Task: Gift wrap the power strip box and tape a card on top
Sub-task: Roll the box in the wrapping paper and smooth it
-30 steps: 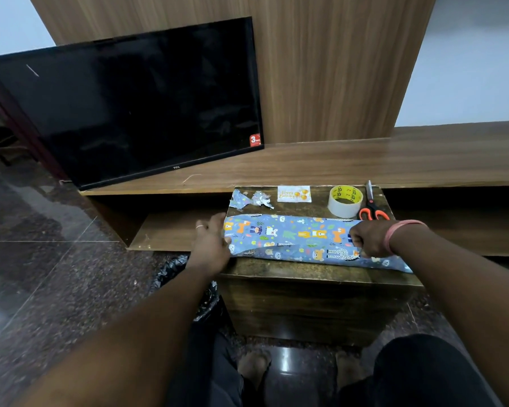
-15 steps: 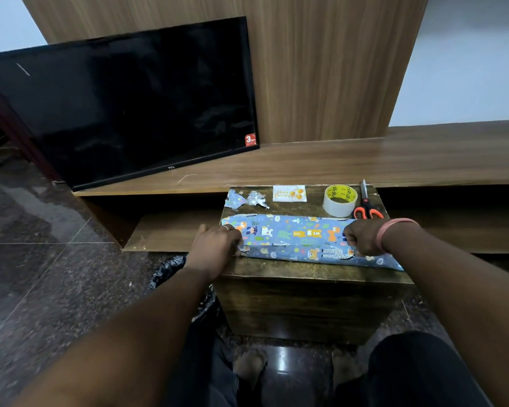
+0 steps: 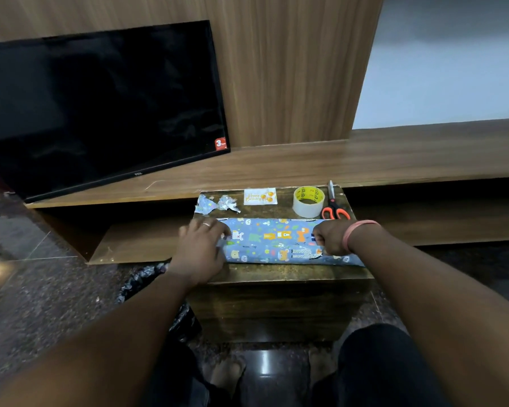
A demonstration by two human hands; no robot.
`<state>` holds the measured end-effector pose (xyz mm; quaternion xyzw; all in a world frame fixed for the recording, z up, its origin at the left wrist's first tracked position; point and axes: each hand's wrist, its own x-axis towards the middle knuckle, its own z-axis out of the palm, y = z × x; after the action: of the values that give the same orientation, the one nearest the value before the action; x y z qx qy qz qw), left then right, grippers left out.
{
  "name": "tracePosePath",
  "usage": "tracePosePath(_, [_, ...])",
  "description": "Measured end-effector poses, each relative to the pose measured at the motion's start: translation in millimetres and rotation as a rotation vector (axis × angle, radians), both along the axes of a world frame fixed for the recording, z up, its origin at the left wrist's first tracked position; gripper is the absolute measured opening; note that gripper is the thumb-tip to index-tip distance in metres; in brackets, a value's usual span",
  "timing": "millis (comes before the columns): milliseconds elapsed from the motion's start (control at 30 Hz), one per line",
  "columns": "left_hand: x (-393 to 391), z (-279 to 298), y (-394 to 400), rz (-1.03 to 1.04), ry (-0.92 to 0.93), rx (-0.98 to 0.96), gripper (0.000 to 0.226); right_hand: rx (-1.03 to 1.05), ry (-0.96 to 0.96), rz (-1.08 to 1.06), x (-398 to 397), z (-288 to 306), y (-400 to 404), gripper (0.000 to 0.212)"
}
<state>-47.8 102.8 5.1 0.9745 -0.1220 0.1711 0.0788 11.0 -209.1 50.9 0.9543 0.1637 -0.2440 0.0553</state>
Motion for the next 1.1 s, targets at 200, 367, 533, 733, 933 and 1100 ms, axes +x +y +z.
tracePosePath(200, [11.4, -5.3, -56.2, -0.122, 0.296, -0.283, 0.046, 0.094, -0.047, -0.036, -3.3, -4.9, -5.0, 0.025])
tracePosePath(367, [18.9, -12.6, -57.2, -0.035, 0.307, -0.572, 0.014, 0.200, -0.043, -0.079, -3.5, -10.7, -13.6, 0.020])
tracePosePath(533, [23.2, -20.5, -57.7, -0.038, 0.265, -0.581, 0.023, 0.421, -0.008, -0.241, -2.1, -19.8, -23.5, 0.017])
tracePosePath(733, [27.4, -33.9, -55.5, -0.029, 0.214, -0.620, 0.031, 0.673, -0.037, -0.308, -11.8, -21.8, -38.8, 0.015])
tracePosePath(933, [27.9, -41.7, -51.5, -0.040, 0.203, -0.617, 0.032, 0.535, 0.016, -0.185, -7.7, -15.7, -66.7, 0.029])
tracePosePath(1100, [26.9, -34.9, -52.5, -0.056, 0.227, -0.595, 0.031, 0.232, -0.082, -0.151, -5.1, -7.0, -66.2, 0.022])
